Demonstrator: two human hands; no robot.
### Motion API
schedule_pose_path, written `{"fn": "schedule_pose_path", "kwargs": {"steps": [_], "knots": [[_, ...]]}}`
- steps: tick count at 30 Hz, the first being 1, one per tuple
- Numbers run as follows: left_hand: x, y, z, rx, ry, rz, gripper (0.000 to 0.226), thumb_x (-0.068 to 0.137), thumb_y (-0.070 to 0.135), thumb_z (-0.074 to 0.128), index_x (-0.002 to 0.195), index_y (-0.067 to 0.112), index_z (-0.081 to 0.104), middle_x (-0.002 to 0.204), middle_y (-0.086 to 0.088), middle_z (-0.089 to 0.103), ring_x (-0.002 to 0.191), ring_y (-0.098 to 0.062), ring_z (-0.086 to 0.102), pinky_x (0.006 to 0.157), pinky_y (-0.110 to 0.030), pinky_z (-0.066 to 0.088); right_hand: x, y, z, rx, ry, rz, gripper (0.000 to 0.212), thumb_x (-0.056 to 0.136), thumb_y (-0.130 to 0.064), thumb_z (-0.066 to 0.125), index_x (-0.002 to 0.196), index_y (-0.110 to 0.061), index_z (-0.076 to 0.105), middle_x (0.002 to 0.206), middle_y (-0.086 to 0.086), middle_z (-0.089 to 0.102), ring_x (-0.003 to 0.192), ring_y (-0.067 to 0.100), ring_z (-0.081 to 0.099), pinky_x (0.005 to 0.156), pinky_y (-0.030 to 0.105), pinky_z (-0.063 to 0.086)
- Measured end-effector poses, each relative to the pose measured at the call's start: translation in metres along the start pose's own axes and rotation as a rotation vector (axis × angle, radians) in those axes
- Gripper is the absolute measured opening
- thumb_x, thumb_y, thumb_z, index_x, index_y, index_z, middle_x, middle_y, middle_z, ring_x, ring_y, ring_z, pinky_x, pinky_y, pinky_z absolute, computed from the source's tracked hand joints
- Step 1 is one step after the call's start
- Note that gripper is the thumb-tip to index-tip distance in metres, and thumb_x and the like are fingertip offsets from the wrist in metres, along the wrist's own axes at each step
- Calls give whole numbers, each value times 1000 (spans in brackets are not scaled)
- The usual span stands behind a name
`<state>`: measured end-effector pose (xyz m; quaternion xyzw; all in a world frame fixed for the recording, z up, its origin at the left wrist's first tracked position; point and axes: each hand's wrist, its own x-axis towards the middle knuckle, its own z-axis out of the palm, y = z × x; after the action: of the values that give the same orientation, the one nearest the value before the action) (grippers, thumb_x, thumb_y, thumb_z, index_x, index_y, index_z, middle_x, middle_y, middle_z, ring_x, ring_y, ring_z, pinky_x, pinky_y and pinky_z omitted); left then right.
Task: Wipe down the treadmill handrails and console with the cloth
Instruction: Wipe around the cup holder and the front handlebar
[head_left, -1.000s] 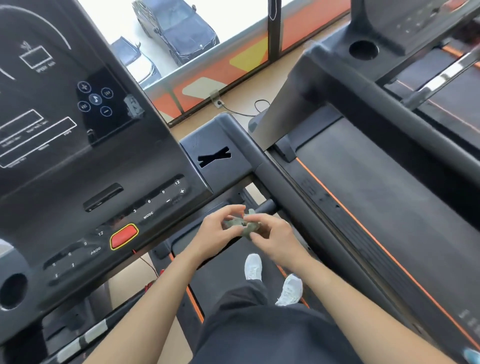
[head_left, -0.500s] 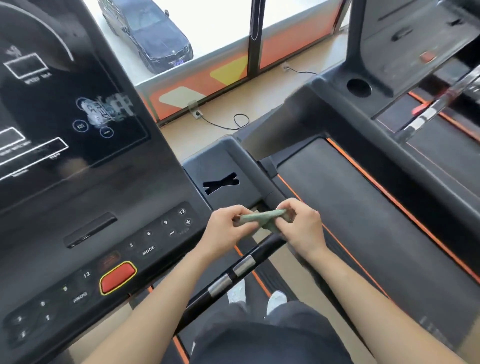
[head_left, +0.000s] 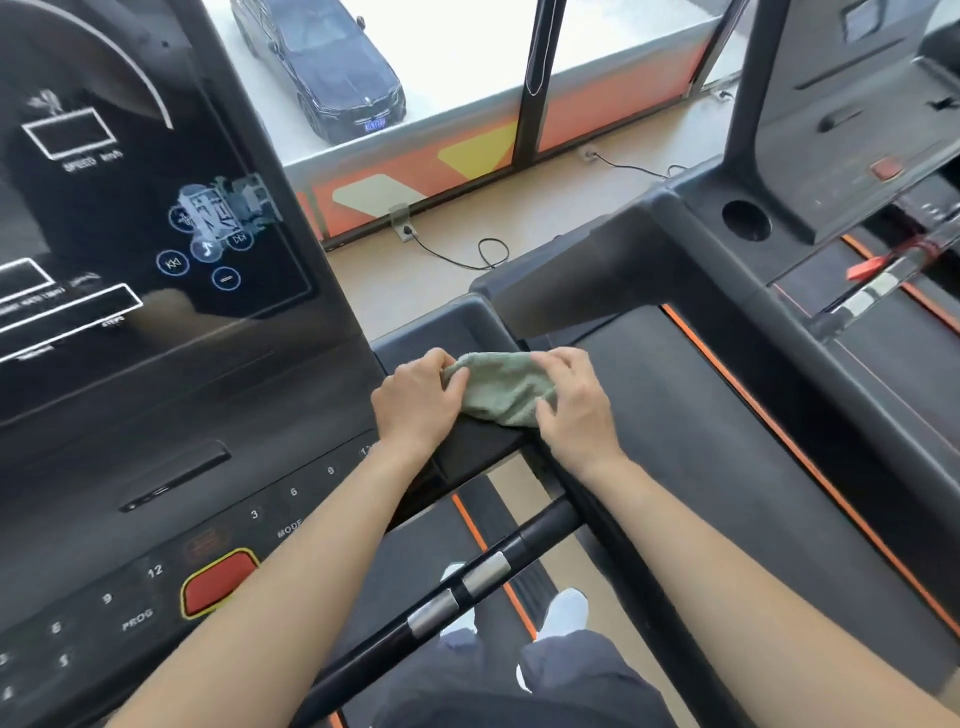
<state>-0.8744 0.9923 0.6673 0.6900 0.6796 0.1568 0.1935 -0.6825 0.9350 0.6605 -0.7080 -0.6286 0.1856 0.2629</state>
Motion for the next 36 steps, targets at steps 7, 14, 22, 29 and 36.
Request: {"fn": "schedule_pose_path", "kwargs": {"steps": [7,14,22,29,36], "knots": [[1,-4,26,54,162,561,24,91,13,61,111,14,74,109,-5,72,98,-30,64,85,-40,52,-17,29,23,-162,-180,-128,47,91,-9,60,138,-15,61,152,11,47,140,33,44,112,48,42],[-13,0,53,309,-185,544,64,106,46,22,154,9,42,160,-12,39,151,-27,34,122,-44,32,-20,24,11,-220,-322,-40,66,99,-54,21,156,-24,34,165,8,24,152,24,22,124,38,22],[58,6,37,354,-282,298,63,109,44,14,163,12,2,170,-13,-3,158,-27,-3,128,-42,1,70,-7,29,-193,-500,26,59,107,-48,26,161,-34,5,169,1,-8,155,18,1,124,37,14],[62,-3,26,476,-343,188,67,108,46,14,162,11,-6,169,-20,-9,157,-35,-5,128,-47,4,97,-14,40,-332,-563,-112,62,106,-52,21,160,-34,-5,167,0,-19,154,17,-12,126,40,4],[-10,0,24,505,-404,279,71,107,50,15,162,9,-4,166,-25,-11,155,-40,-11,127,-49,2,30,19,22,-461,-507,-266,64,105,-53,23,161,-32,-1,167,0,-19,152,19,-20,126,40,-3]]}}
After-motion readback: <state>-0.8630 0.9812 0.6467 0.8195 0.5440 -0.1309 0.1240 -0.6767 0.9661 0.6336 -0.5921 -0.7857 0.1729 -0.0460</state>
